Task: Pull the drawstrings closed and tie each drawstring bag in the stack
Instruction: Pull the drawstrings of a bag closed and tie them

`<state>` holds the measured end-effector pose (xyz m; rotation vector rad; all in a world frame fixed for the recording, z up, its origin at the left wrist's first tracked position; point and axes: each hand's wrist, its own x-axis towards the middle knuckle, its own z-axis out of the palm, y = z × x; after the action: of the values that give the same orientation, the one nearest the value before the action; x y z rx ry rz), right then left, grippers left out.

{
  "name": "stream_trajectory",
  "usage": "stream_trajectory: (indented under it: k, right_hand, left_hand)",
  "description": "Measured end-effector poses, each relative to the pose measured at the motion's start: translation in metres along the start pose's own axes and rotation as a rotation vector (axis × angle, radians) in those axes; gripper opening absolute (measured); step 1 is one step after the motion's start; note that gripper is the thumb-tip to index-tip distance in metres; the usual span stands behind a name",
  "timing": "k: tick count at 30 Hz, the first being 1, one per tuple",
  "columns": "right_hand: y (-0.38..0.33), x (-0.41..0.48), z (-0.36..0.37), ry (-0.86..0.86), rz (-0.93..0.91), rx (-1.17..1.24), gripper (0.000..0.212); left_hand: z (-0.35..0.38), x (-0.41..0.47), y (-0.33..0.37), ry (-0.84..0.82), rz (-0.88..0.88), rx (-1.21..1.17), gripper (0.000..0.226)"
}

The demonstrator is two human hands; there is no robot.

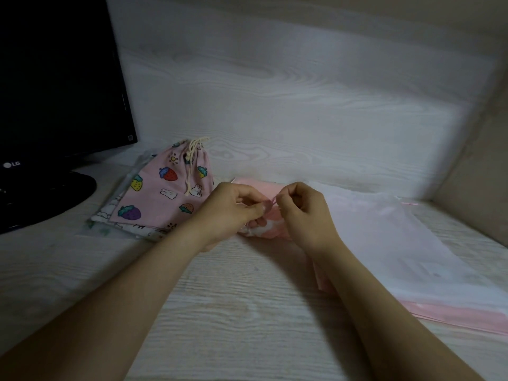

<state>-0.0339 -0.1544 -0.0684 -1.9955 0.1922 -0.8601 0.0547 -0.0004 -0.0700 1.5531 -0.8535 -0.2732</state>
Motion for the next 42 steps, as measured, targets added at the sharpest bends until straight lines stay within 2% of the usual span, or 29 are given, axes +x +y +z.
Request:
stream_trajectory:
  k: [9,14,20,29,37,39,42]
  right_hand:
    - [-0.005,-0.001,-0.005,0.002,0.024,-0.033,0.014]
    - [-0.017,0.0,-0.013,0.004,0.166,0.352,0.017]
    - [-0.017,-0.001,-0.017,-0.014,0.243,0.489,0.01]
    - [-0.011,0.002,-0.018,0.013,0.254,0.502,0.014]
    - [-0.01,0.006,-0.019,0.026,0.177,0.567,0.019]
    - [-0.005,0.012,-0.022,0.026,0.123,0.453,0.025]
    - [0.005,0.013,-0.02,0.029,0.032,0.124,0.034]
  left_hand:
    - [0.002,-0.001,0.003,-0.002,0.0,0.131,0.007]
    - [0.002,-0.002,0.004,0.006,0.007,0.228,0.008]
    - [0.002,-0.006,0.007,-0.105,0.033,0.37,0.011]
    - [-0.003,-0.008,0.009,-0.235,0.038,0.334,0.011]
    - [-0.003,-0.007,0.007,-0.216,-0.027,0.202,0.01]
    - [-0.002,-0.007,0.006,-0.203,-0.036,0.167,0.01]
    - [-0.003,-0.006,0.006,-0.183,-0.034,0.122,0.012]
